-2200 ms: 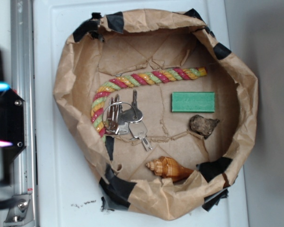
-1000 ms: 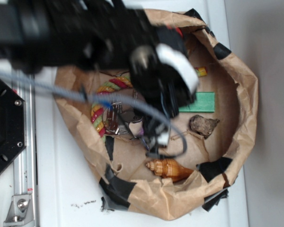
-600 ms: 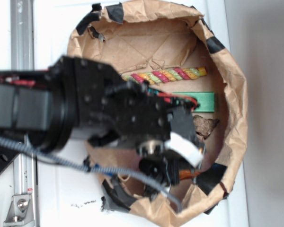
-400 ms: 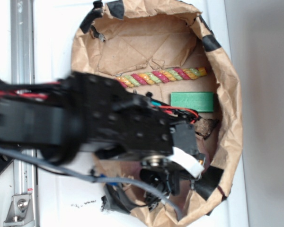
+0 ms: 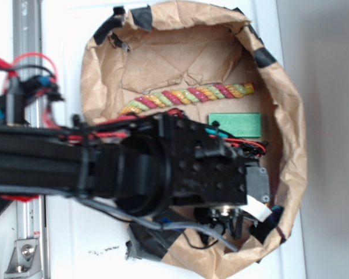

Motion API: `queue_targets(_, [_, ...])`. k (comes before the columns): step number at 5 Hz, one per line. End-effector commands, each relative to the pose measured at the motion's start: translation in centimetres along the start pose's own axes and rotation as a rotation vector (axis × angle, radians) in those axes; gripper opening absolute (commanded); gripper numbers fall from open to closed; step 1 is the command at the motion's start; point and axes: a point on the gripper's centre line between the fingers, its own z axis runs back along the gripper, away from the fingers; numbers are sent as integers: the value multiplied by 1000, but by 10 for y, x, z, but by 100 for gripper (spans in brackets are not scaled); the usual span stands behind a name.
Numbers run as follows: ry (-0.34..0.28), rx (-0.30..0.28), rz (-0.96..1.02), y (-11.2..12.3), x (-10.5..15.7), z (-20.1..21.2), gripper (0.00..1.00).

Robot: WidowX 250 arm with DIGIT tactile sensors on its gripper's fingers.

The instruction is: Grab the shell.

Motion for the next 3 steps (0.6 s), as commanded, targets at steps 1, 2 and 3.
queue_targets(1, [-94,118,64,17,11,55,0])
queue_targets(2, [-159,150,83,41,2,110,0])
queue_targets(3, [-130,231,183,48,-9,166,0])
